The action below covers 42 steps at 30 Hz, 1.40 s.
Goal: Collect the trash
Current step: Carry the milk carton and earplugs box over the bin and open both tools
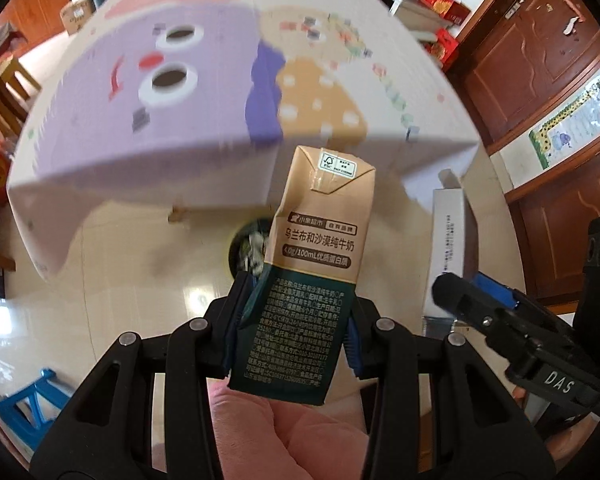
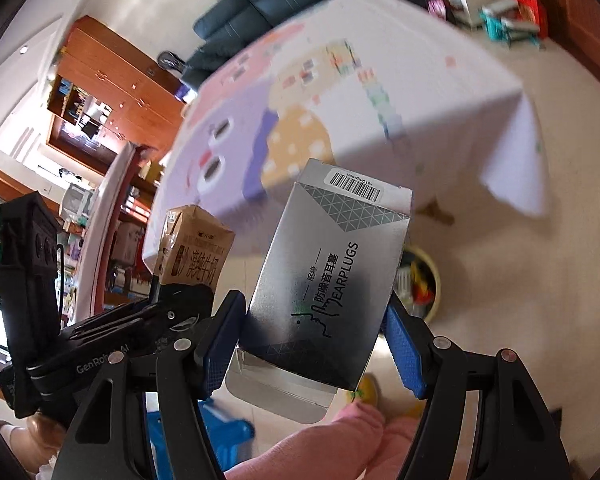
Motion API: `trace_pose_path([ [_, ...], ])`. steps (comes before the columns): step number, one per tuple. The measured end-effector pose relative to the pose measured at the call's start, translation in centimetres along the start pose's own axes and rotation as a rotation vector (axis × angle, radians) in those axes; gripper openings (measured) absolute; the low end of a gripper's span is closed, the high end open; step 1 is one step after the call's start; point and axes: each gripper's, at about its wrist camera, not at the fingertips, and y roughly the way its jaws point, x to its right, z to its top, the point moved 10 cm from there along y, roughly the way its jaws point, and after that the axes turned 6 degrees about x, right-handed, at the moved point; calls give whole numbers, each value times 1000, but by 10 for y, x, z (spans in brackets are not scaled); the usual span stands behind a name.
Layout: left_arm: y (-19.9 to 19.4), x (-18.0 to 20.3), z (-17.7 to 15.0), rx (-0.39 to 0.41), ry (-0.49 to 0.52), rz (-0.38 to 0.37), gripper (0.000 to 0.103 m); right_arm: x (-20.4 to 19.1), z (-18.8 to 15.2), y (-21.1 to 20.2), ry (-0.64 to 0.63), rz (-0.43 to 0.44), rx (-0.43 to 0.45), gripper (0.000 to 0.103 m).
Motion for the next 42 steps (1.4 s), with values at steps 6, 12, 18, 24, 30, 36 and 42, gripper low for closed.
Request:
trace_pose_path([
  [6,40,-9,-32,-65,-17,-14,38,18,-29,39,18,-11,-61,68],
  [12,108,-21,-45,-109,-31,-44,38,54,-35,98,46,-46,-83,68],
  [18,188,-33,-46,-106,-83,-87,38,99,-46,174,63,-77,-126,69],
  [24,263,-51,-48,-95,-103,-135,38,144,-48,251,32,-106,-164,69],
  [30,316,-63,-56,-108,-90,-105,46,167,-50,316,-23,-97,-217,71],
  [36,334,-82,-59,-103,-96,-44,68,179,-54,349,-60,-130,-230,80],
  [42,326,-96,-67,-89,-99,-4,68,180,-63,353,-114,-178,-226,80],
])
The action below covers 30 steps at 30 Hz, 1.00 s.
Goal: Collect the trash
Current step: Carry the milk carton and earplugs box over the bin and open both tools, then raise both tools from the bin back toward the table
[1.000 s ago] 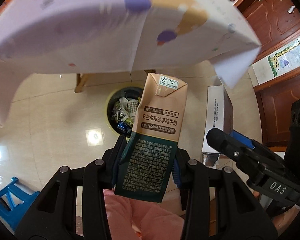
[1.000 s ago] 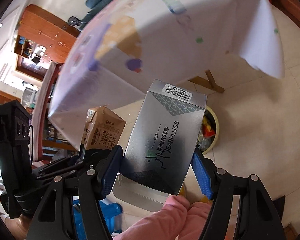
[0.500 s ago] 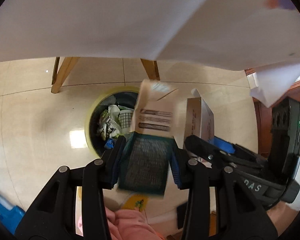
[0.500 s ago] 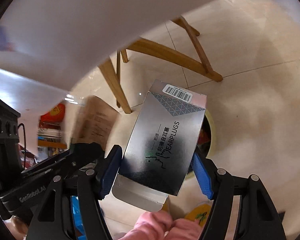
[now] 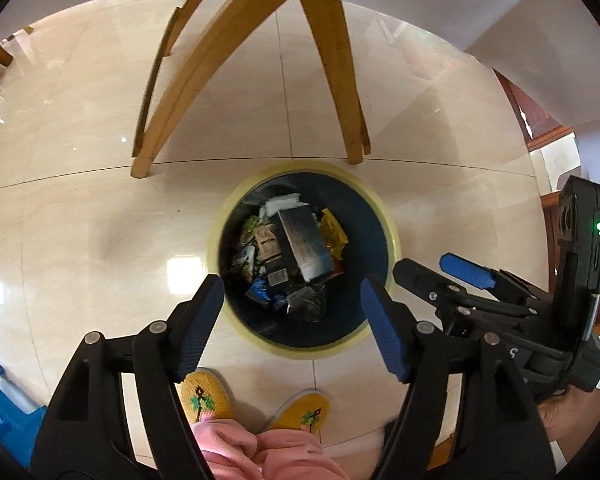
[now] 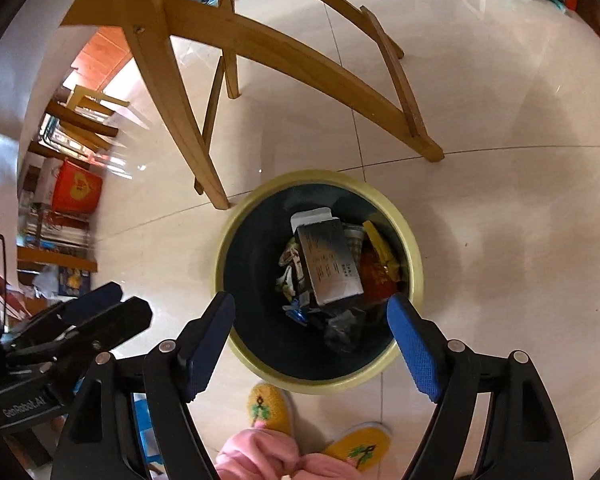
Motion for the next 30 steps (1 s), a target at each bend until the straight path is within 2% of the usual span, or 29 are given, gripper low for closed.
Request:
trace_pose_path([
  [5,-11,-13,-1,24,-31,21,68,-7,-3,-1,-16,-29,16,80],
  [12,-35,-23,7,74,-59,48,68,-23,1,-19,-30,-57,83,80],
  [16,-57,-20,10,91,-77,47,68,-35,5,-46,-29,-62,117,80],
  [24,-128,-6,18,144,-81,60,68,-58,9,-113,-36,-79,161,80],
  [30,-185,8,29,161,-76,75,68,-80,17,-178,-30,-84,193,80],
])
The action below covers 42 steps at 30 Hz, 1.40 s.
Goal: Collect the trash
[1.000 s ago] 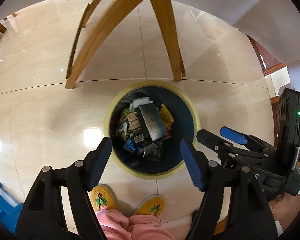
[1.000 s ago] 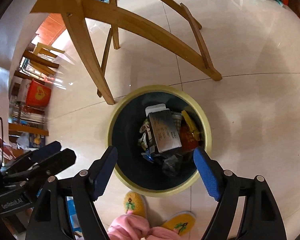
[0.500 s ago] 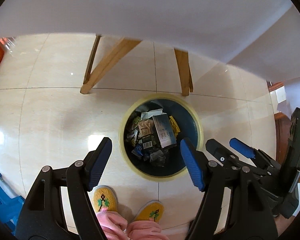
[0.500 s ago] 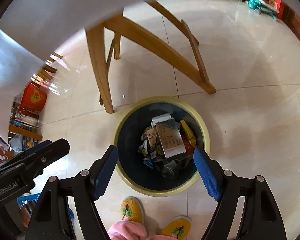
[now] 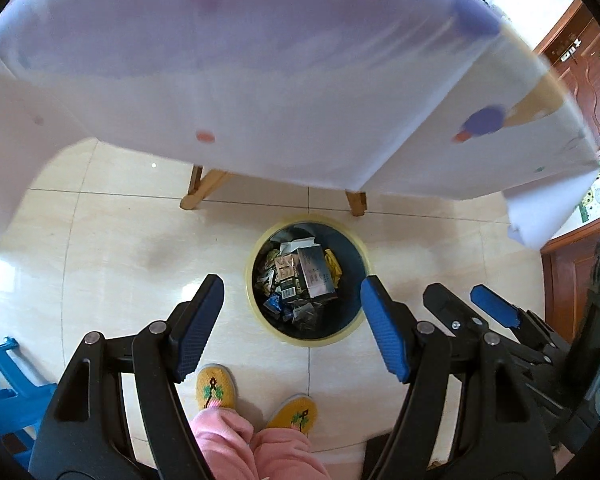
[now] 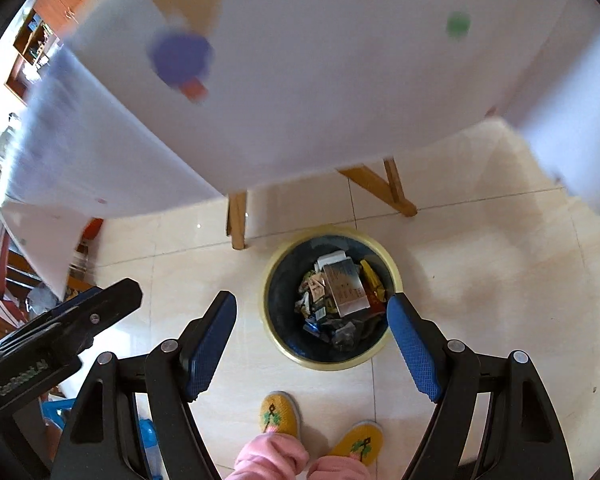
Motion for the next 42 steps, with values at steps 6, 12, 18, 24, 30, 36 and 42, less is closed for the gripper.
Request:
trace_pose_path([
  [6,-67,16,26,40,38,36,68,-15,31,-76,20,0,47,80],
  [12,-134,34,56,98,75,78,68,-29,66,-149,22,-3,98,80],
  [18,-192,50,87,158,65,89,68,-49,105,-216,-22,-18,171,80],
  [24,-240,58,113,246,73,101,68,-63,136,-258,-60,-6,227,80],
  [30,-266,68,124,276,84,110,68,-73,155,-293,-75,1,268,80],
  [36,-279,72,133,302,82,123,68,-78,164,-310,-81,-10,294,80],
  [42,-280,73,139,309,73,136,68,-78,165,-314,-91,-22,311,80],
])
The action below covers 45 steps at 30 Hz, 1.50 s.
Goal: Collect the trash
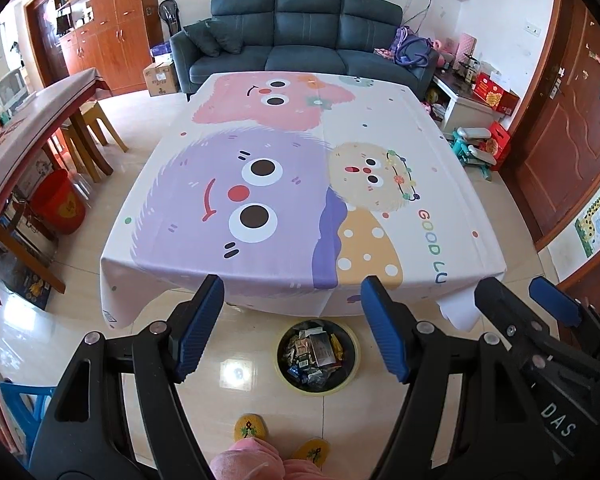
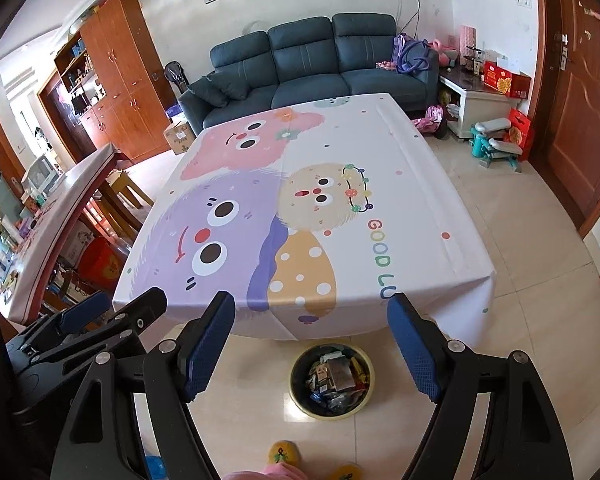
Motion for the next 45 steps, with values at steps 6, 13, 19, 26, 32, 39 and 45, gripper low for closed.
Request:
trace_pose_path([
  [6,0,3,8,23,3,11,68,3,2,6,-19,-17,5,80],
  [13,6,7,9,6,-1,5,68,9,9,13,-20,-32,8,80],
  [19,15,8,10,-7,-4,5,68,11,12,21,-17,-36,2,80],
  [26,21,8,10,-13,-3,3,68,12,12,22,-18,-39,2,80],
  [32,29,5,10,-20,-6,0,68,13,14,29,-14,-44,0,80],
  [39,29,6,10,-21,-8,2,68,14,15,31,-15,-45,0,80],
  [45,32,6,10,-25,-4,3,68,15,15,32,-11,-39,0,80],
])
